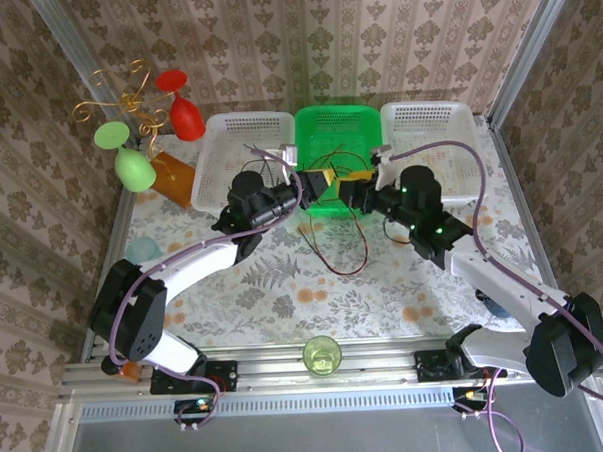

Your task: Untangle the cables

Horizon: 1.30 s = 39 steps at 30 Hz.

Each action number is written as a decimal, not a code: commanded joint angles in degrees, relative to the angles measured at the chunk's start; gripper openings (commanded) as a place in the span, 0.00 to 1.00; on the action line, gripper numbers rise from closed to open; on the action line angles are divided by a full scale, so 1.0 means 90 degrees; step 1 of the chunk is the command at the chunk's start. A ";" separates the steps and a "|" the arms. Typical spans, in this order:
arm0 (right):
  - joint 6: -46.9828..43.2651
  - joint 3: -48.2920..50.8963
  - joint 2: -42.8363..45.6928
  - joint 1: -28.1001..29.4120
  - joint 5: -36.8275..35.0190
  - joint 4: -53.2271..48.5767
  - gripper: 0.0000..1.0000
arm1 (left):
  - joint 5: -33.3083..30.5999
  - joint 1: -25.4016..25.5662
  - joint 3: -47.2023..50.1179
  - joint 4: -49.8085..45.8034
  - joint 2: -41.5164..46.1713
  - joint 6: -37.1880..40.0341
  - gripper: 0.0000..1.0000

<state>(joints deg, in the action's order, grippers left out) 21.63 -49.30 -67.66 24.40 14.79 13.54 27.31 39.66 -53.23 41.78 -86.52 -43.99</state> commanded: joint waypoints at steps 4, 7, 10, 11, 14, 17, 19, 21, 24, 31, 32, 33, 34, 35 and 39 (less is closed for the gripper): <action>0.0185 -0.0721 0.0237 -0.0810 0.1781 -0.0624 0.48 | 0.0526 -0.0073 0.0214 -0.0433 0.0365 0.0481 0.00; -0.0004 -0.1265 -0.0034 -0.0936 0.2450 -0.1280 0.48 | 0.0698 -0.0110 0.0163 -0.0487 0.0375 0.0598 0.00; -0.0091 -0.1696 -0.0364 -0.0945 0.3031 -0.1797 0.45 | 0.0753 -0.0147 0.0161 -0.0463 0.0404 0.0631 0.00; -0.0010 -0.1778 -0.0464 -0.0952 0.3227 -0.1831 0.44 | 0.0782 -0.0154 0.0152 -0.0463 0.0407 0.0633 0.00; 0.0323 -0.1939 -0.0737 -0.0946 0.3753 -0.1634 0.41 | 0.0899 -0.0169 0.0092 -0.0466 0.0391 0.0625 0.00; 0.0448 -0.2088 -0.0999 -0.0949 0.4075 -0.1609 0.41 | 0.0949 -0.0176 0.0073 -0.0464 0.0379 0.0601 0.00; 0.0548 -0.2096 -0.1145 -0.0946 0.4205 -0.1492 0.40 | 0.0960 -0.0168 0.0061 -0.0458 0.0380 0.0586 0.00; 0.0683 -0.2101 -0.1289 -0.0949 0.4325 -0.1340 0.38 | 0.0969 -0.0169 0.0056 -0.0443 0.0374 0.0577 0.00; 0.0877 -0.2095 -0.1516 -0.0947 0.4452 -0.1105 0.33 | 0.0979 -0.0178 0.0037 -0.0452 0.0375 0.0566 0.00; 0.0979 -0.2024 -0.1633 -0.0944 0.4570 -0.1001 0.29 | 0.0979 -0.0178 0.0014 -0.0430 0.0357 0.0532 0.00; 0.0961 -0.1991 -0.1628 -0.0943 0.4554 -0.0988 0.28 | 0.0988 -0.0178 0.0012 -0.0426 0.0356 0.0531 0.00; 0.0962 -0.1965 -0.1633 -0.0949 0.4526 -0.0967 0.26 | 0.0981 -0.0178 0.0008 -0.0421 0.0348 0.0533 0.00; 0.0957 -0.1933 -0.1625 -0.0951 0.4470 -0.0951 0.26 | 0.0989 -0.0180 0.0007 -0.0411 0.0348 0.0522 0.00; 0.0942 -0.1907 -0.1631 -0.0953 0.4425 -0.0937 0.27 | 0.0999 -0.0179 0.0007 -0.0392 0.0346 0.0514 0.00; 0.0925 -0.1860 -0.1683 -0.0954 0.4334 -0.0890 0.34 | 0.1008 -0.0178 0.0011 -0.0375 0.0365 0.0493 0.00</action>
<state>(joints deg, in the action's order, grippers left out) 30.04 -66.37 -82.21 15.99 53.21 3.75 34.83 38.52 -51.53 37.63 -84.62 -39.83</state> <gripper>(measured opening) 0.330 0.049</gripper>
